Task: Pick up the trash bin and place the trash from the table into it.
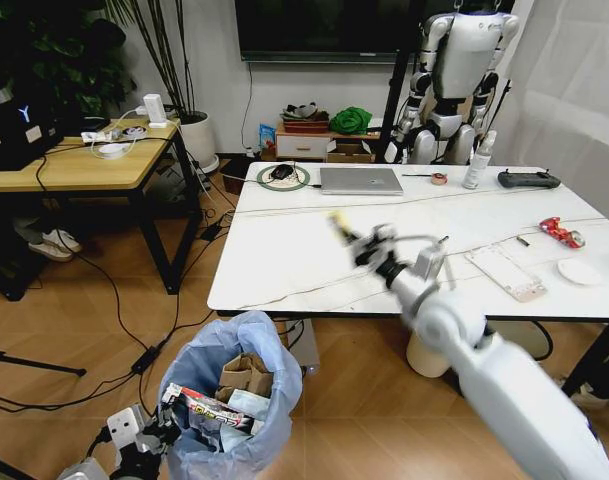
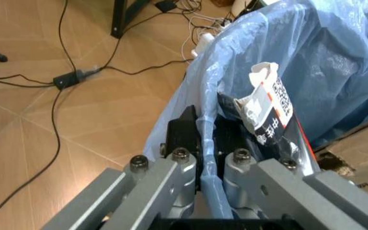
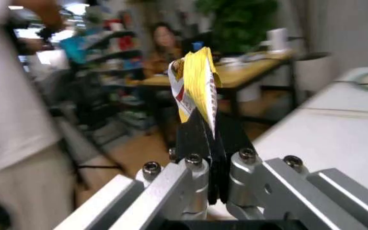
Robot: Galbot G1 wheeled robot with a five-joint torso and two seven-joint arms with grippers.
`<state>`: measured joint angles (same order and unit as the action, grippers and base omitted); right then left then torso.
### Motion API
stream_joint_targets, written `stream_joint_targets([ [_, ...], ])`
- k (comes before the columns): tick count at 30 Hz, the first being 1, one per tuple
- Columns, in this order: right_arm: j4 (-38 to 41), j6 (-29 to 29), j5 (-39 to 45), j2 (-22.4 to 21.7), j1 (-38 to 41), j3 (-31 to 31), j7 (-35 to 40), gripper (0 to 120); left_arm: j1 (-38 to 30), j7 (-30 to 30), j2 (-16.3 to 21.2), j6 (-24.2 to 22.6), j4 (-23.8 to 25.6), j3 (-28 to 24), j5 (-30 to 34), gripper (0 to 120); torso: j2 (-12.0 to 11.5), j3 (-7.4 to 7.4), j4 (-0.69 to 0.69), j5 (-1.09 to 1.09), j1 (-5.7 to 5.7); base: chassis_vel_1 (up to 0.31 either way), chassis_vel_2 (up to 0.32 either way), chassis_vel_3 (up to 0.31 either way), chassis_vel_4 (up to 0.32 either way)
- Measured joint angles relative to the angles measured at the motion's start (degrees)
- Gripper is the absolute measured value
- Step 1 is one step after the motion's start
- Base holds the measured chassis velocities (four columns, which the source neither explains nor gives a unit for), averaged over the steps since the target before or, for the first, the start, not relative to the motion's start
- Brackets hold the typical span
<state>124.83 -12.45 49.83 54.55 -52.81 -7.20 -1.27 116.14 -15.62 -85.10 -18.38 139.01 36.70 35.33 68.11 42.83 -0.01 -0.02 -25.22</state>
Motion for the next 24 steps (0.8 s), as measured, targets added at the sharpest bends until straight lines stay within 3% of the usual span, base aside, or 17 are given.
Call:
stream_joint_targets([
  [7, 4.1, 4.0, -2.0, -1.7, -0.9, -12.2, -4.0, 0, 0.1, 0.0, 0.1, -0.1, 0.3, 0.0, 0.0, 0, 0.0, 0.01, 0.00, 0.02, 0.00, 0.000, 0.000, 0.000, 0.000],
  [14, 1.0, 5.0, -6.9, -1.9, -1.3, -15.7, -4.5, 0, 0.0, 0.0, -0.1, -0.2, 0.5, -0.2, 0.1, 0, 0.0, 0.01, 0.00, 0.02, 0.00, 0.000, 0.000, 0.000, 0.000],
  [18, -0.9, 4.8, -8.4, -1.5, -2.8, -14.3, -4.2, 15, -0.1, 0.0, -0.2, -0.2, 0.5, -0.5, 0.0, 0, 0.0, 0.01, 0.00, 0.03, -0.01, 0.000, 0.000, 0.000, 0.000],
  [21, -0.9, 4.5, -8.8, -1.7, -3.4, -14.0, -4.1, 18, -0.3, 0.0, -0.2, -0.2, 0.5, -0.6, 0.0, 0, 0.0, 0.01, 0.00, 0.02, -0.01, 0.000, 0.000, 0.000, 0.000],
  [24, -1.0, 4.3, -10.2, -2.0, -5.4, -13.0, -3.4, 34, -0.6, 0.0, -0.1, -0.2, 0.3, -0.7, 0.1, 0, 0.0, 0.01, 0.00, 0.03, -0.01, 0.000, 0.000, 0.000, 0.000],
])
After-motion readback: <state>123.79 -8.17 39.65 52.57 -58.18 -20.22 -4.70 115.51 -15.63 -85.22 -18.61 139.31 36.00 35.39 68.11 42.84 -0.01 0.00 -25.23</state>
